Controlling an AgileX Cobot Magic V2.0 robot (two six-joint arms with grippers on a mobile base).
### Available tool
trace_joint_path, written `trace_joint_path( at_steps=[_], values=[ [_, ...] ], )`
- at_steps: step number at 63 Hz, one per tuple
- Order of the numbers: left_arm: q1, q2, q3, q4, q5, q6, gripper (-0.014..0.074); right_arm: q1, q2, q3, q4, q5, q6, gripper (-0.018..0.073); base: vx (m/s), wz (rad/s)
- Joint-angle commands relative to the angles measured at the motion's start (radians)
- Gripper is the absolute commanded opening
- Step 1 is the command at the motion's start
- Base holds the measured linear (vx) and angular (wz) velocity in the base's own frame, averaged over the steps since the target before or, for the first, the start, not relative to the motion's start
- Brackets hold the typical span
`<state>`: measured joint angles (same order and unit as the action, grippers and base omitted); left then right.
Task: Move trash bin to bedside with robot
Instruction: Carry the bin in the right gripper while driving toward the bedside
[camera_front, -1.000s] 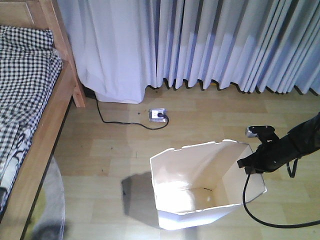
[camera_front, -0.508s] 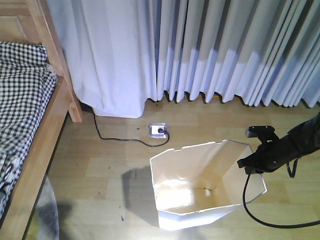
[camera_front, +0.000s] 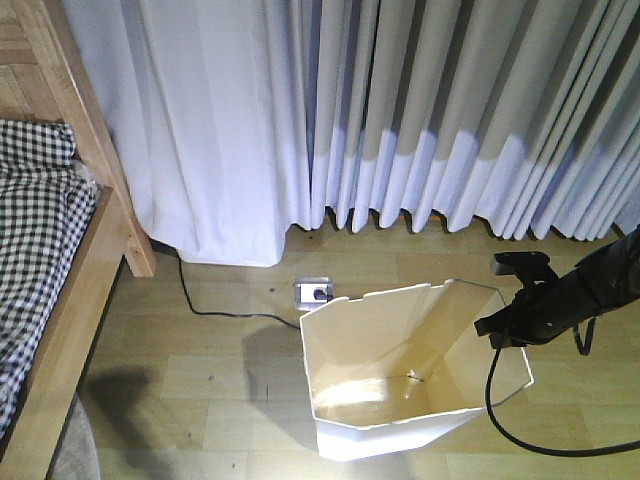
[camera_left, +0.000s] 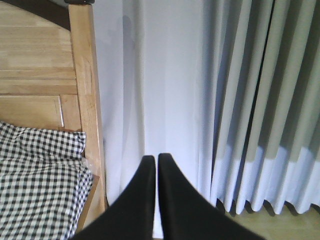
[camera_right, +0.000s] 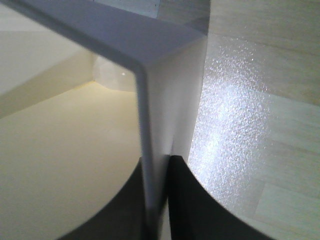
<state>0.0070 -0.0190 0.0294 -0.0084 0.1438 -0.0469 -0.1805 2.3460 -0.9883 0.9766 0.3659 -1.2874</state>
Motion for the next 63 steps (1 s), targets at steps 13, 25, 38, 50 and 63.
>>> trace_joint_path(
  at_steps=[13,25,38,50,63],
  values=[
    [-0.003,-0.010,0.028,-0.008,-0.071,-0.009,-0.0006,-0.005,-0.079,-0.014,0.046,0.122,0.002,-0.0006,0.18,-0.01],
    [-0.003,-0.010,0.028,-0.008,-0.071,-0.009,-0.0006,-0.005,-0.079,-0.014,0.046,0.122,0.002,-0.0006,0.15,-0.01],
    [-0.003,-0.010,0.028,-0.008,-0.071,-0.009,-0.0006,-0.005,-0.079,-0.014,0.046,0.122,0.002,-0.0006,0.11,0.01],
    [-0.003,-0.010,0.028,-0.008,-0.071,-0.009,-0.0006,-0.005,-0.079,-0.014,0.046,0.122,0.002,-0.0006,0.06,0.02],
    [-0.003,-0.010,0.028,-0.008,-0.071,-0.009,-0.0006,-0.005,-0.079,-0.014,0.046,0.122,0.002,-0.0006,0.01,0.01]
  ],
)
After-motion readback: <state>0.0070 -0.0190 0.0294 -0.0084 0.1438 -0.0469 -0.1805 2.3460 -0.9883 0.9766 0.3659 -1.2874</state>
